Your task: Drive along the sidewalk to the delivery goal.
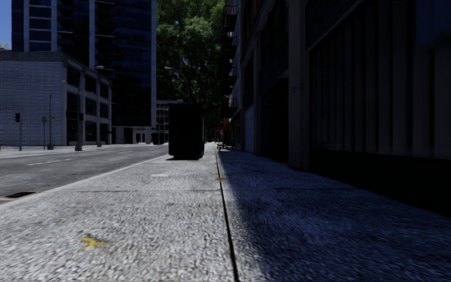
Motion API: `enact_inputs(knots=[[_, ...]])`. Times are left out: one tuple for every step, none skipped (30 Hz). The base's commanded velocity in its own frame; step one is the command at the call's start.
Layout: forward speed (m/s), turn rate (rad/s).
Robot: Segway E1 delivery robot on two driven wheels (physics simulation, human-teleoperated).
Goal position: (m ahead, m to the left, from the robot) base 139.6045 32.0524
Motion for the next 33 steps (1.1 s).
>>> enact_inputs(knots=[[2.0, 0.0], [2.0, 0.0], [2.0, 0.0], [2.0, 0.0], [2.0, 0.0], [2.0, 0.0], [2.0, 0.0], [2.0, 0.0], [2.0, 0.0], [2.0, 0.0], [2.0, 0.0], [2.0, 0.0], [2.0, 0.0], [2.0, 0.0], [2.0, 0.0], [2.0, 0.0], [2.0, 0.0], [2.0, 0.0], [2.0, 0.0], [2.0, 0.0], [2.0, 0.0], [2.0, 0.0], [2.0, 0.0], [2.0, 0.0], [2.0, 0.0], [2.0, 0.0], [2.0, 0.0], [2.0, 0.0], [2.0, 0.0], [2.0, 0.0], [2.0, 0.0], [2.0, 0.0], [2.0, 0.0]])
